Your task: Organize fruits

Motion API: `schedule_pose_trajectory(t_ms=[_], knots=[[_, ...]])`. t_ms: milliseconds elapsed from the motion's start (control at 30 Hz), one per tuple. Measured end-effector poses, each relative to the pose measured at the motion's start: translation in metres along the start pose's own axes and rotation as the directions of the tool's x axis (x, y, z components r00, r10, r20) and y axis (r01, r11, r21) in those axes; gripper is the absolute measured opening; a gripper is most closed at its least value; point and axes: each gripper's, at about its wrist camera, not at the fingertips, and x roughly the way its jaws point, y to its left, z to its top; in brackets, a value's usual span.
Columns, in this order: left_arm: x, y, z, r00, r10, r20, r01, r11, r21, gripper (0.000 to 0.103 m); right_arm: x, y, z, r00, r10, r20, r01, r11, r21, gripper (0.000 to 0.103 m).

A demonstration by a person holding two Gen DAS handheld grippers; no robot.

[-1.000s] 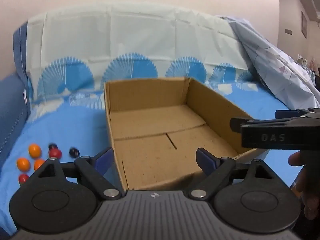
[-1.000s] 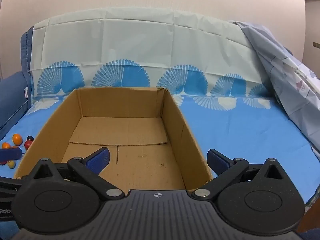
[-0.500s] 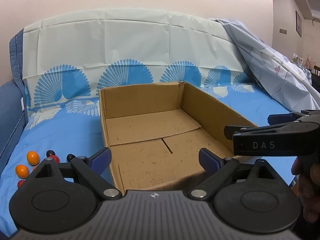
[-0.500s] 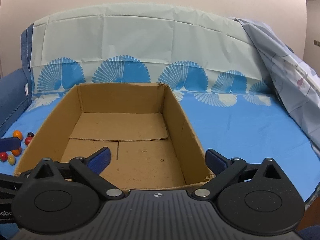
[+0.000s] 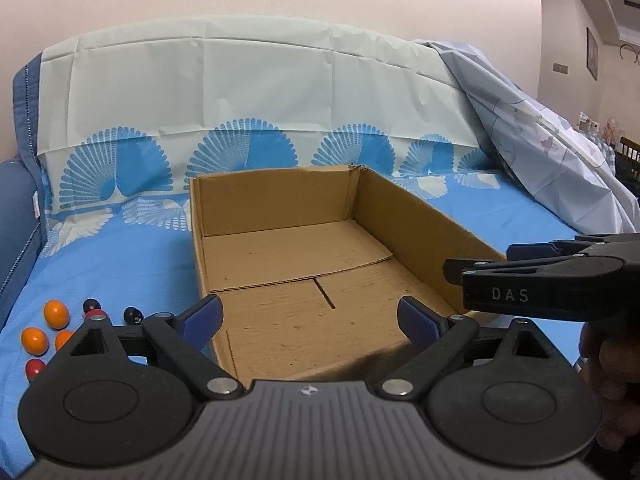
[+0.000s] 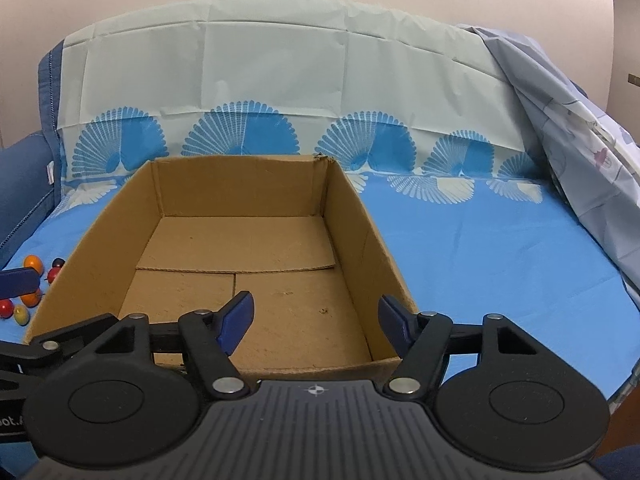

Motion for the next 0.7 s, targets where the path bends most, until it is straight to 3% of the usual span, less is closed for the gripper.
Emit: schedule_pose_trajectory(t_ms=[233,533,700], knots=[[0.0,0.0021,-0.0013,1.0,-0.016,-0.001,0.016,1.0,0.005,0.096,0.0008,-0.0038,0.0044,0.999,0.025,-0.028,-0.024,0.999,0.031,0.082],[-0.0005,0.0033,-0.0012,1.0,-0.015,0.007,0.015,1.0,0.003,0.096,-0.0013,-0.0017,0.0052,1.0,0.007,-0.011,-0.006,1.0,0.014,0.08],[-0.0007,0.0042,-0.0022,1.0,-0.022,0.004,0.021,1.0,0.006,0.096,-0.0057,0.0026,0.0048,0.999,-0.008,0.034,0.008,1.0,-0.015,0.074]])
